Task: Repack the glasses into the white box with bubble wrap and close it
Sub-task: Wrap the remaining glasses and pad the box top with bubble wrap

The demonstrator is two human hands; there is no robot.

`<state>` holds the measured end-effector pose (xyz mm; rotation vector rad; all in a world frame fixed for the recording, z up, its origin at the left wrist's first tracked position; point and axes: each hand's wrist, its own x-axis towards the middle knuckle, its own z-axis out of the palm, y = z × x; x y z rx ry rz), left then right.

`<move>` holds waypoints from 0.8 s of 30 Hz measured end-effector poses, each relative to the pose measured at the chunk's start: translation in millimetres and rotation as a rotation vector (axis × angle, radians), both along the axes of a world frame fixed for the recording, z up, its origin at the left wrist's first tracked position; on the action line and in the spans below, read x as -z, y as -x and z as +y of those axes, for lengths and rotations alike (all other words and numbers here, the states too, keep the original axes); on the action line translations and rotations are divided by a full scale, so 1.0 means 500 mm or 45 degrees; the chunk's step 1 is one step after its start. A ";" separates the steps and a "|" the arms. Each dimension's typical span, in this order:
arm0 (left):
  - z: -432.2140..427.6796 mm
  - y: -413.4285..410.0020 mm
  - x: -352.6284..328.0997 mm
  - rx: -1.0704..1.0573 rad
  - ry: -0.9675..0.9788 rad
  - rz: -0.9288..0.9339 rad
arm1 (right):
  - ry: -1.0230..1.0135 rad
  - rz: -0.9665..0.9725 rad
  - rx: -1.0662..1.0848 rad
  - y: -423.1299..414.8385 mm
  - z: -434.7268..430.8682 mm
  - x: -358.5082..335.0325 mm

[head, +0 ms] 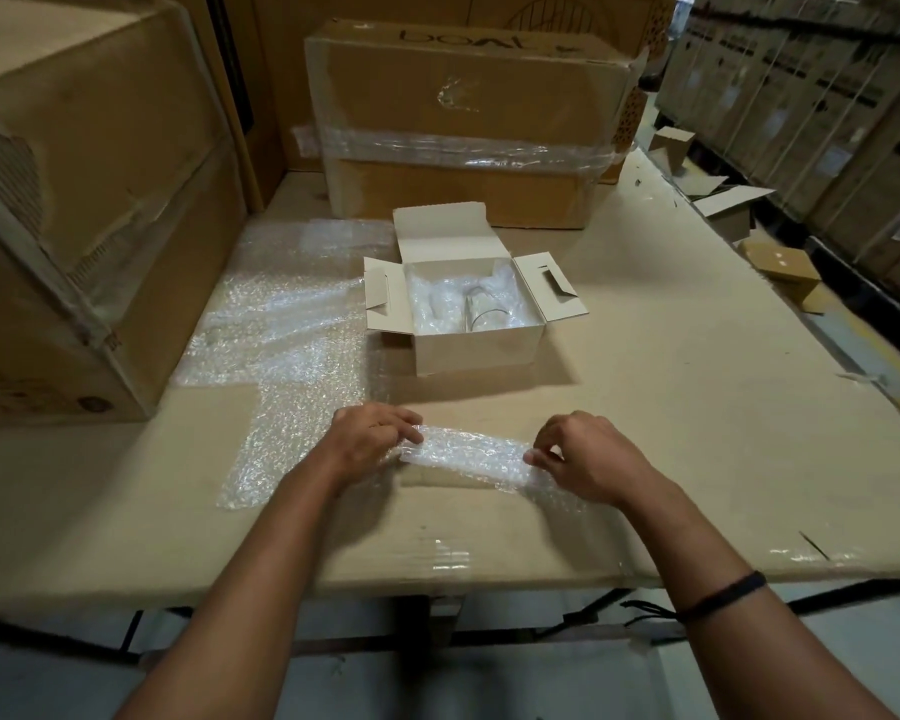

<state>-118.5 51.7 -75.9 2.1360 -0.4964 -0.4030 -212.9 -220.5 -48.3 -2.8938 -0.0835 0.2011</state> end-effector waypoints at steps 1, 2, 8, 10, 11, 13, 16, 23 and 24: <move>-0.005 0.003 -0.006 -0.002 -0.052 -0.042 | 0.011 0.006 0.030 -0.004 0.004 0.000; -0.012 0.007 -0.007 -0.002 -0.182 -0.141 | 0.017 0.016 0.064 -0.007 0.010 0.000; -0.038 0.024 0.015 0.119 -0.612 -0.488 | 0.004 0.201 0.172 -0.025 0.028 0.003; -0.038 0.017 0.013 0.163 -0.641 -0.554 | 0.005 0.215 0.177 -0.025 0.036 -0.004; -0.040 0.012 0.011 0.185 -0.652 -0.623 | -0.008 0.208 0.175 -0.024 0.041 -0.006; -0.045 0.001 0.004 0.188 -0.585 -0.787 | -0.057 0.163 0.182 -0.016 0.044 -0.007; -0.054 -0.031 0.004 0.038 -0.384 -0.969 | -0.232 0.026 0.241 0.002 0.041 -0.004; -0.117 -0.148 -0.075 -0.181 -0.149 -1.247 | -0.295 -0.488 0.130 -0.027 0.039 0.000; -0.126 -0.172 -0.084 -0.202 -0.145 -1.260 | -0.282 -0.545 0.096 -0.045 0.038 0.000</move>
